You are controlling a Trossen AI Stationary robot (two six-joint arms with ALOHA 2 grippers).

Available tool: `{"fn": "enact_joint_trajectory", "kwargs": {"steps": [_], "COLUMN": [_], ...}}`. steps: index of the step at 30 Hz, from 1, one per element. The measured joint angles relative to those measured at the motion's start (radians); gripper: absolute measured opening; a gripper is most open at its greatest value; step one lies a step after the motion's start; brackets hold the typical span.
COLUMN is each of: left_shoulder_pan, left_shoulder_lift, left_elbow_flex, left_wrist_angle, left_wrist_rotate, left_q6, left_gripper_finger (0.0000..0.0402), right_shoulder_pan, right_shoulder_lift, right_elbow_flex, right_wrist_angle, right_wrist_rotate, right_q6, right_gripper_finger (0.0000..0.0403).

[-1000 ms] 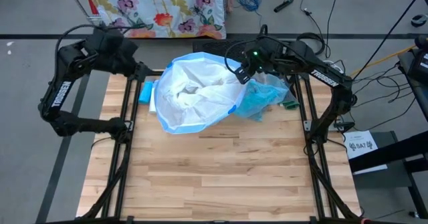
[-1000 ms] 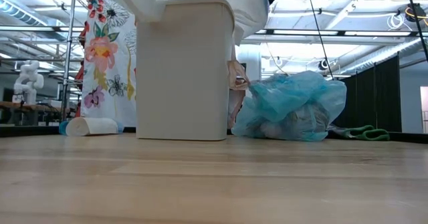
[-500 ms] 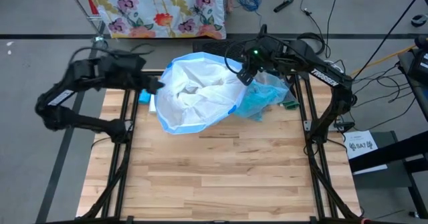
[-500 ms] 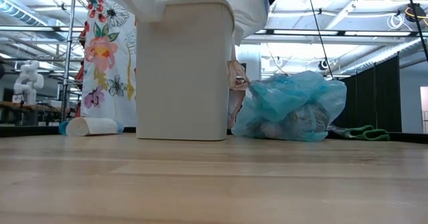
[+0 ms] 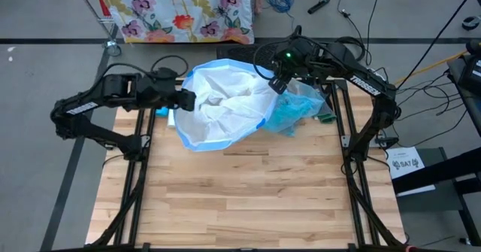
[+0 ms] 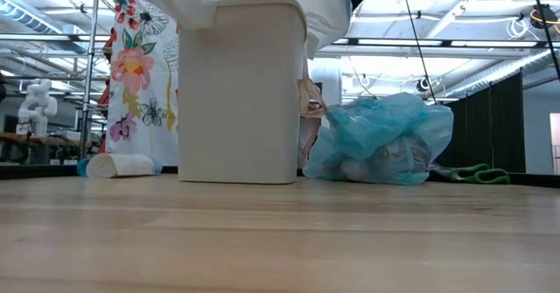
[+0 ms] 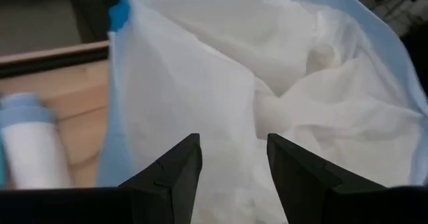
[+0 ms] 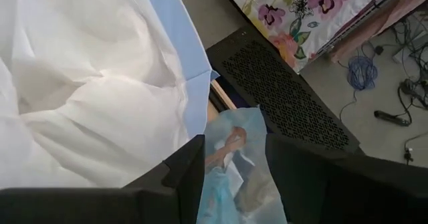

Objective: Place trash/remove bag and relplace
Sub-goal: Put the white trash bag into the white trash bin

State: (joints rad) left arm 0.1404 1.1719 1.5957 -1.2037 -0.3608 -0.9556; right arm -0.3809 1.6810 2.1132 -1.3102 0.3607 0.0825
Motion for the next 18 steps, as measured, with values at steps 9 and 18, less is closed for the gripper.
{"fn": "enact_joint_trajectory", "kwargs": {"steps": [9,18], "left_shoulder_pan": [0.014,0.049], "left_shoulder_lift": [-0.001,0.071], "left_elbow_flex": [0.017,0.017], "left_wrist_angle": [-0.118,-0.249], "left_wrist_rotate": [-0.154,0.016], "left_q6": [0.044,0.024], "left_gripper_finger": [0.0173,0.0168], "right_shoulder_pan": [-0.006,-0.033], "right_shoulder_lift": [0.0,0.0], "right_elbow_flex": [0.0,0.0], "right_wrist_angle": [0.01,0.051], "right_wrist_rotate": [0.0,0.0], "right_q6": [-0.024,-0.024], "right_gripper_finger": [0.0151,0.0151]}}
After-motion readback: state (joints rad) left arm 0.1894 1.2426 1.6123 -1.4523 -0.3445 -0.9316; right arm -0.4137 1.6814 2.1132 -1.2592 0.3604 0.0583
